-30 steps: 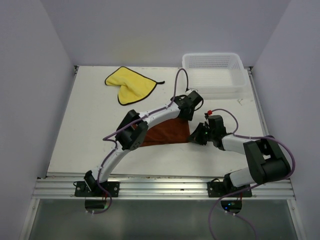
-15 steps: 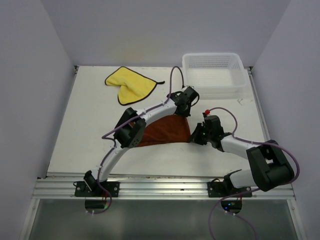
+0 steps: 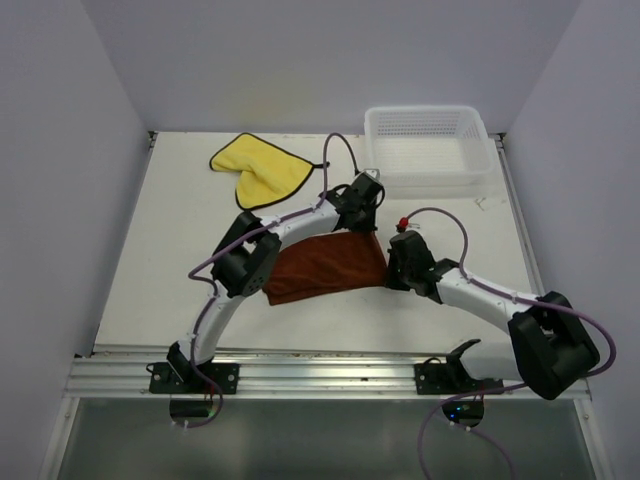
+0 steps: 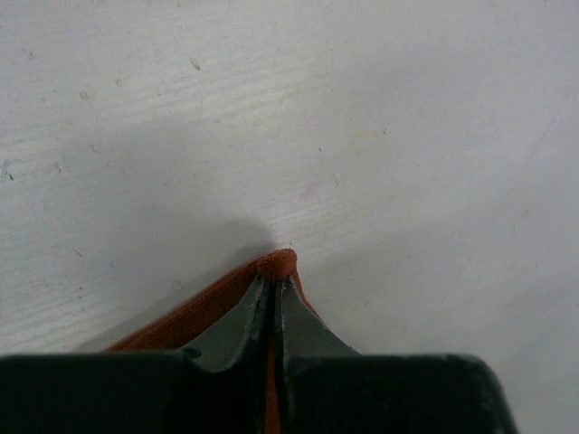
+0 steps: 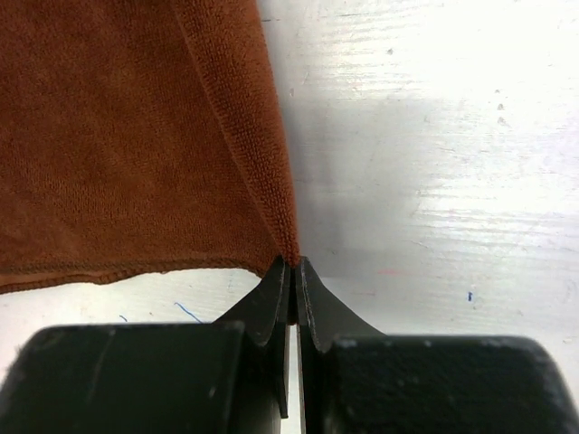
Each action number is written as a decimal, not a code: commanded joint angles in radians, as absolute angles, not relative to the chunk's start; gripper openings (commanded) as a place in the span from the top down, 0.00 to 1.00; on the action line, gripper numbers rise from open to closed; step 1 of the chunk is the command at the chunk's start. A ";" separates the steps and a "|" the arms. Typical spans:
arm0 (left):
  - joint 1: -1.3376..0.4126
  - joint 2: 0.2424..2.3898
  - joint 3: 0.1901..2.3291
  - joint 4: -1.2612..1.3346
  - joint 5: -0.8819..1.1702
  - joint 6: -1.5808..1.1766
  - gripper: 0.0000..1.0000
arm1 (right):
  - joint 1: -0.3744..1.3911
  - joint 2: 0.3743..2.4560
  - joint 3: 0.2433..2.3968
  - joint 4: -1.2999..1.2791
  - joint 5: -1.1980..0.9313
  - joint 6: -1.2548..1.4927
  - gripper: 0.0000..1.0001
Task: Roll the towels
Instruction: Roll the towel
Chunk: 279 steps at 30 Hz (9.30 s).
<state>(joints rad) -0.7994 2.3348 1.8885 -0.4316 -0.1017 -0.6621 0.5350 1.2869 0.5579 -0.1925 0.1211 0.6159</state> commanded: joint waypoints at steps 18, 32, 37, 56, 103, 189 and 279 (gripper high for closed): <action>-0.696 2.198 1.740 -0.109 -0.017 -0.658 0.95 | 0.727 1.367 0.729 -0.449 0.485 0.511 1.00; -0.681 2.189 1.698 -0.092 -0.017 -0.640 0.95 | 0.784 1.437 0.738 -0.367 0.425 0.472 1.00; -0.677 2.183 1.674 -0.084 -0.025 -0.635 0.95 | 0.785 1.460 0.736 -0.359 0.413 0.476 1.00; -0.664 2.200 1.675 -0.086 -0.029 -0.606 0.95 | 0.787 1.483 0.741 -0.296 0.351 0.469 1.00; -0.666 2.180 1.540 -0.025 -0.017 -0.626 1.00 | 0.380 1.440 0.896 -0.190 -0.110 0.597 0.75; -0.663 2.114 1.447 0.044 -0.072 -0.626 1.00 | 0.258 1.732 0.828 -0.006 -0.381 0.637 0.56; -0.655 2.166 1.532 -0.052 0.265 -0.772 0.33 | 0.745 1.508 0.756 -0.041 0.523 0.368 1.00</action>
